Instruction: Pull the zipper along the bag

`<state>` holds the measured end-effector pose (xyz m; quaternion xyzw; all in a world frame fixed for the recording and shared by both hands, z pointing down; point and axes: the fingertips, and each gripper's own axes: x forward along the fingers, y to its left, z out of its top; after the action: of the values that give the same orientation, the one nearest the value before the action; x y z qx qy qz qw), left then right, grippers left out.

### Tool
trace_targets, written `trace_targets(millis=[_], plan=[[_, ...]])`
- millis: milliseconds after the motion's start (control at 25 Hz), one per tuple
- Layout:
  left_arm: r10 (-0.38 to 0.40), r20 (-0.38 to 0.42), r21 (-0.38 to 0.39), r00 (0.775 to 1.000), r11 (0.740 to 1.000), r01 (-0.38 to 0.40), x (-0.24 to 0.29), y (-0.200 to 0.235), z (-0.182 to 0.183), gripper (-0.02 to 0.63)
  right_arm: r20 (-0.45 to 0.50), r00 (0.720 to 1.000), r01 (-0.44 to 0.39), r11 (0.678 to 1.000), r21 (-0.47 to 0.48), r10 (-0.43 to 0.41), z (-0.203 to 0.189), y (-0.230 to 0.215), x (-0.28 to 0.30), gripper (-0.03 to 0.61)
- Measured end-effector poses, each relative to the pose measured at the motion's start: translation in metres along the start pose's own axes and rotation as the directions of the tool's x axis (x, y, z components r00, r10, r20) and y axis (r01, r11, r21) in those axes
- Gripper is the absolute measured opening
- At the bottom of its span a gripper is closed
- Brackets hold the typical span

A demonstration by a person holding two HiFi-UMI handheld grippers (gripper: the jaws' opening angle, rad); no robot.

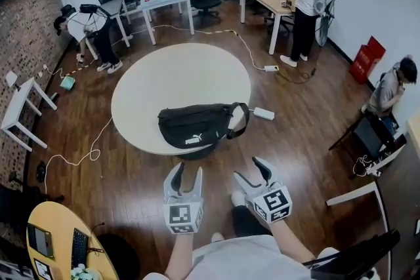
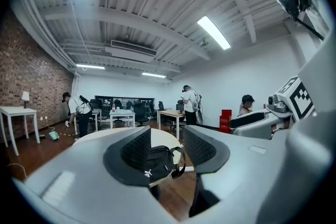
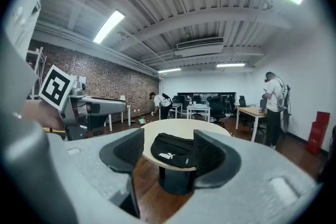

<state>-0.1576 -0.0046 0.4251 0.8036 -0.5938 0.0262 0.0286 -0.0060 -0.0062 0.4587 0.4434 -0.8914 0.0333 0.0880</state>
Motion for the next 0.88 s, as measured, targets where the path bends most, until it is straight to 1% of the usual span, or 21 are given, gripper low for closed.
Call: trace_targets(millis=[120, 200, 280, 440, 520, 680, 800, 880], plan=[[0.015, -0.026, -0.014, 1.0, 1.0, -0.016, 0.061, 0.015, -0.01, 0.212, 0.033, 0.999, 0.01, 1.0, 0.002, -0.01, 0.012, -0.049, 0.048, 0.281], [0.009, -0.058, -0.007, 0.998, 1.0, -0.009, 0.105, 0.02, -0.016, 0.21, 0.042, 0.999, 0.005, 1.0, 0.013, -0.006, 0.021, -0.085, 0.082, 0.279], [-0.008, -0.079, 0.005, 0.997, 1.0, 0.009, 0.147, 0.019, -0.016, 0.209, 0.037, 0.999, -0.008, 1.0, 0.024, 0.007, 0.026, -0.118, 0.111, 0.267], [-0.018, -0.09, 0.025, 0.996, 0.999, 0.021, 0.219, 0.01, -0.006, 0.209, 0.008, 1.0, -0.025, 0.998, 0.057, 0.025, 0.023, -0.182, 0.156, 0.259], [-0.021, -0.115, 0.025, 0.993, 0.999, 0.024, 0.247, 0.003, -0.012, 0.205, -0.02, 0.999, -0.034, 0.997, 0.073, 0.036, 0.012, -0.207, 0.174, 0.258], [-0.04, -0.209, 0.005, 0.977, 0.999, 0.042, 0.289, -0.005, -0.046, 0.202, -0.1, 0.994, -0.034, 0.994, 0.104, 0.045, -0.023, -0.243, 0.211, 0.258], [-0.076, -0.282, -0.001, 0.956, 0.997, 0.079, 0.314, -0.012, -0.075, 0.202, -0.169, 0.983, -0.05, 0.993, 0.109, 0.068, -0.054, -0.255, 0.238, 0.258], [-0.102, -0.345, -0.011, 0.933, 0.994, 0.104, 0.328, -0.018, -0.1, 0.199, -0.218, 0.972, -0.065, 0.99, 0.128, 0.092, -0.077, -0.262, 0.254, 0.258]])
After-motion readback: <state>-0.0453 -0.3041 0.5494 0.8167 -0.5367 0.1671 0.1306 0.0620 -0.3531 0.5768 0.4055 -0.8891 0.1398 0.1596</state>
